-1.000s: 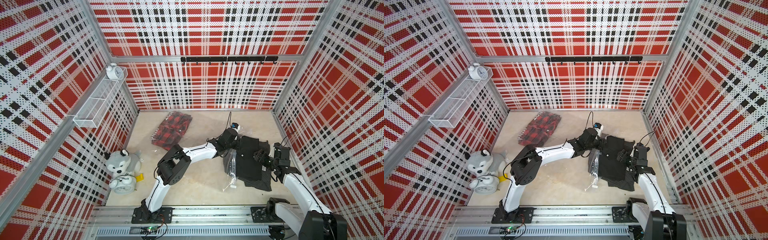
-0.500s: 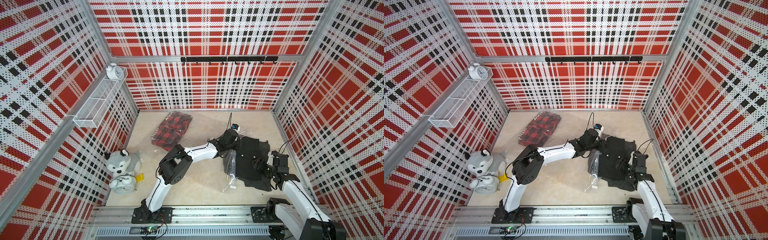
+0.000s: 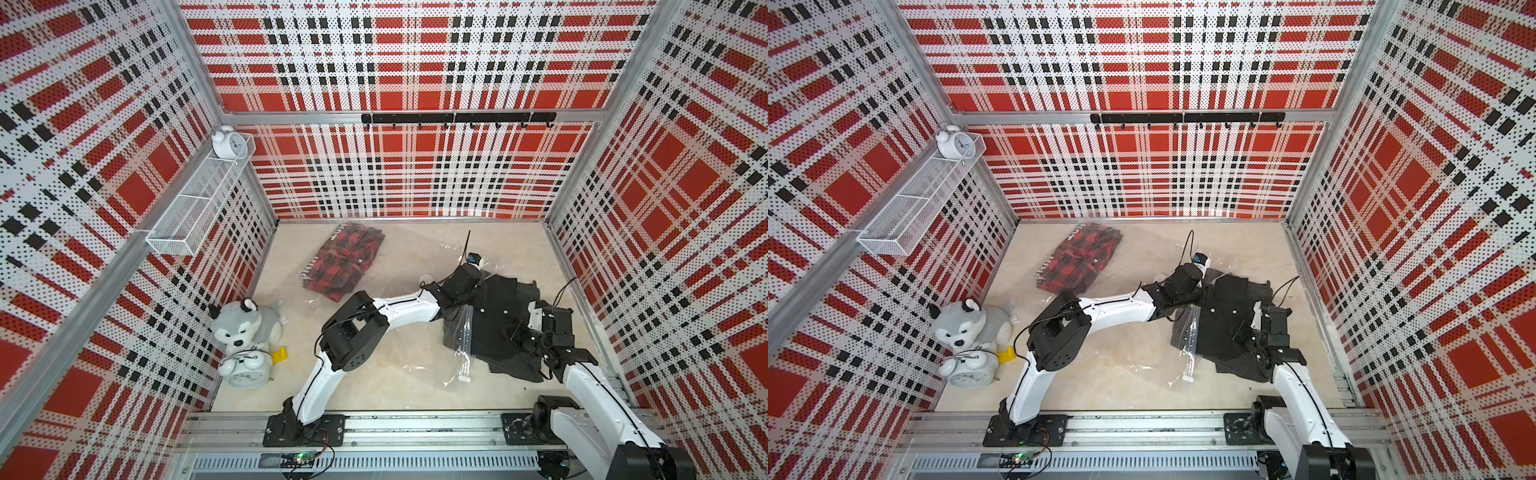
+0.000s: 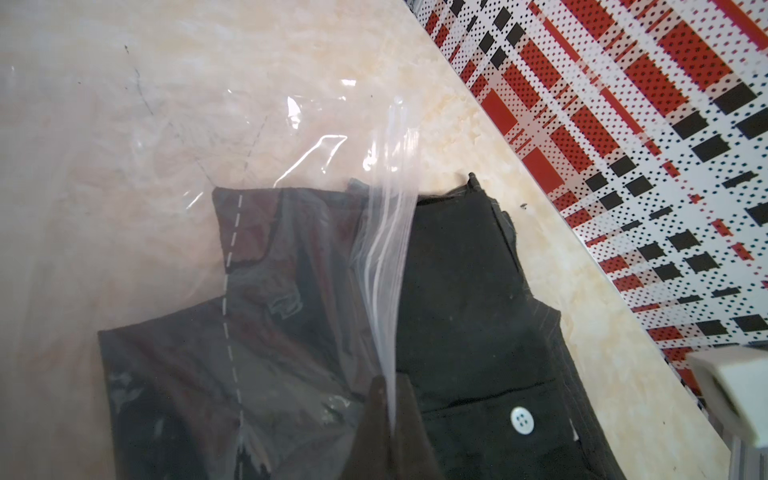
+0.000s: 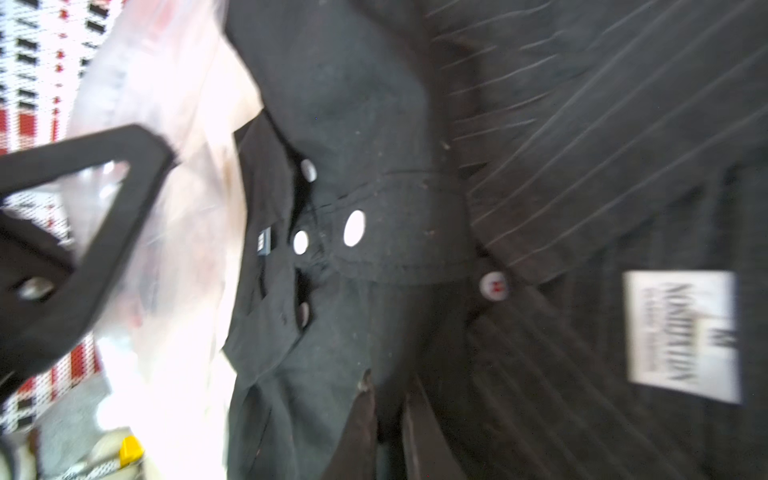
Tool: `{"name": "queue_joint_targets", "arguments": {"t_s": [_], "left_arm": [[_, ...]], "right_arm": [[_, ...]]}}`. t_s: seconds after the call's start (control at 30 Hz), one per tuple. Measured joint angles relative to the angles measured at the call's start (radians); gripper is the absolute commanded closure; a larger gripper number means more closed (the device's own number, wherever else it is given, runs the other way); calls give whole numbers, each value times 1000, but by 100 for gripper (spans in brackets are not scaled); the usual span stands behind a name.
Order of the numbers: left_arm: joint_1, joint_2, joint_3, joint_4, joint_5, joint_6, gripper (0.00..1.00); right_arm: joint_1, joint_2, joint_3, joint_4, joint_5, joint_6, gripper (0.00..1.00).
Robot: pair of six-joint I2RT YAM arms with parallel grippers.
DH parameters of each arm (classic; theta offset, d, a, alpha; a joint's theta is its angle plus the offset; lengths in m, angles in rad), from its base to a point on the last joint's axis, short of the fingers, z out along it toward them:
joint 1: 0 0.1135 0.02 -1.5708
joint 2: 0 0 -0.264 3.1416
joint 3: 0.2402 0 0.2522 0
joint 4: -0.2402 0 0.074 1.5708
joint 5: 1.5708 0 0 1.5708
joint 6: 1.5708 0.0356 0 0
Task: Place the folded shirt into the vacuum bag
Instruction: Place the shirt in the vacuum bag.
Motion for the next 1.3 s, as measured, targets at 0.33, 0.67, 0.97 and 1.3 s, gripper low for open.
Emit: {"name": "queue_joint_targets", "arguments": {"t_s": [0.33,0.67,0.97,1.3], "left_arm": [[-15,0,16,-21,-22,0,99],[-19,0,27,-37,-25,-4,99],[-23,-10,27,-40,-48,-3,100],[-23,-87,2,-34,-90,-3,100]], "right_arm": [[86,-6,0,108,-73,92,91],[212,130,-14,271,-58,159,91],[281,228,-32,367,-15,201,53],[255,48,12,194,114,150,41]]}}
